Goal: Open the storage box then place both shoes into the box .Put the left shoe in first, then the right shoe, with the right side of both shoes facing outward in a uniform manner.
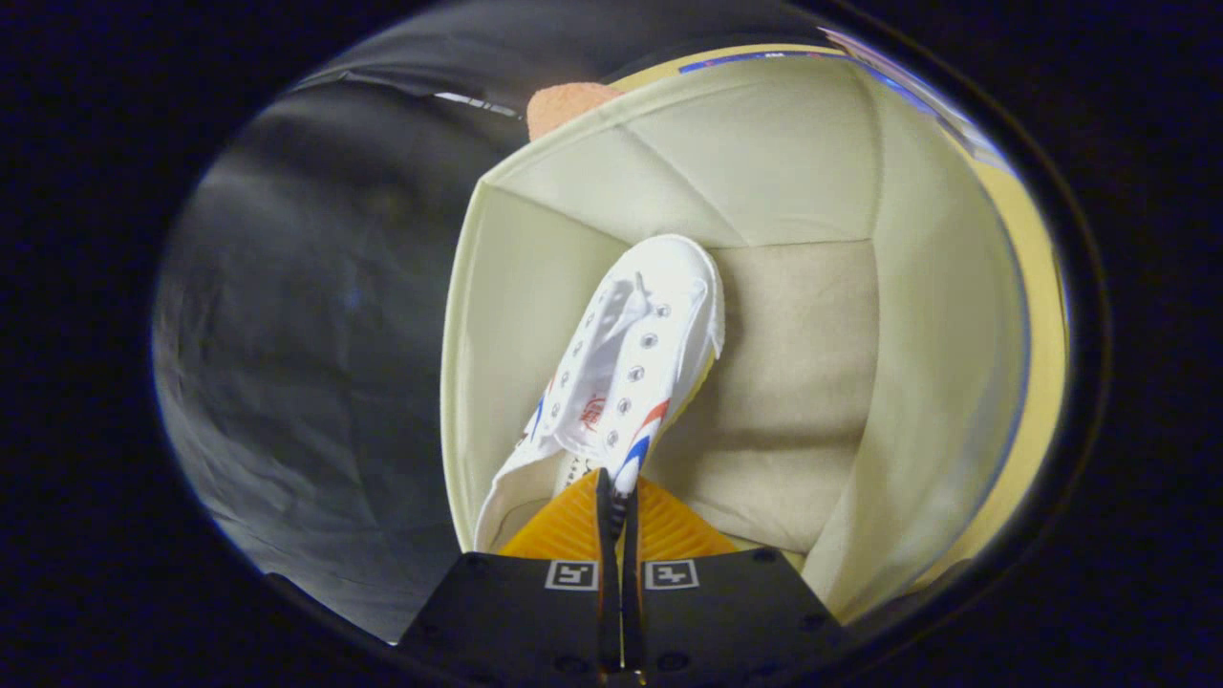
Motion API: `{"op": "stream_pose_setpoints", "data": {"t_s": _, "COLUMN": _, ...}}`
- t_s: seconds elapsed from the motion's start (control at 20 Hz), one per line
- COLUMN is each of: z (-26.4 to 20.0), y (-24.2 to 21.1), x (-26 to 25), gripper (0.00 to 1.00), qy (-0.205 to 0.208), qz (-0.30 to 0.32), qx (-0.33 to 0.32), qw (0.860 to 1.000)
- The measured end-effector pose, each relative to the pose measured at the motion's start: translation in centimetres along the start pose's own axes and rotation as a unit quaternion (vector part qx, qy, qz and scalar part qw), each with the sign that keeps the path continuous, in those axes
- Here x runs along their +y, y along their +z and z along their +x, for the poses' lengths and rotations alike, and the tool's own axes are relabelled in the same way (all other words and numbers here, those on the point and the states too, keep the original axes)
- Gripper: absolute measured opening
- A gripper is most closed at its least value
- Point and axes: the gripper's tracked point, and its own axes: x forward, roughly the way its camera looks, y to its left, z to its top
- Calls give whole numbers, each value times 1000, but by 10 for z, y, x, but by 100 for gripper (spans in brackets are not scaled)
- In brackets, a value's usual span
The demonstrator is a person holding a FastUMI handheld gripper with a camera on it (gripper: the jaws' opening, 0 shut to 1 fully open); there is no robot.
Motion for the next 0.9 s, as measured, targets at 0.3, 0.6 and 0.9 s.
{"op": "stream_pose_setpoints", "data": {"t_s": 0.3, "z": 7, "y": 0, "x": -15, "gripper": 3, "qy": -59, "qz": -11, "qx": -15, "qw": 998}}
{"op": "stream_pose_setpoints", "data": {"t_s": 0.6, "z": 11, "y": 0, "x": -17, "gripper": 7, "qy": -59, "qz": -2, "qx": 2, "qw": 998}}
{"op": "stream_pose_setpoints", "data": {"t_s": 0.9, "z": -10, "y": -1, "x": 4, "gripper": 30, "qy": 1, "qz": 11, "qx": 10, "qw": 1000}}
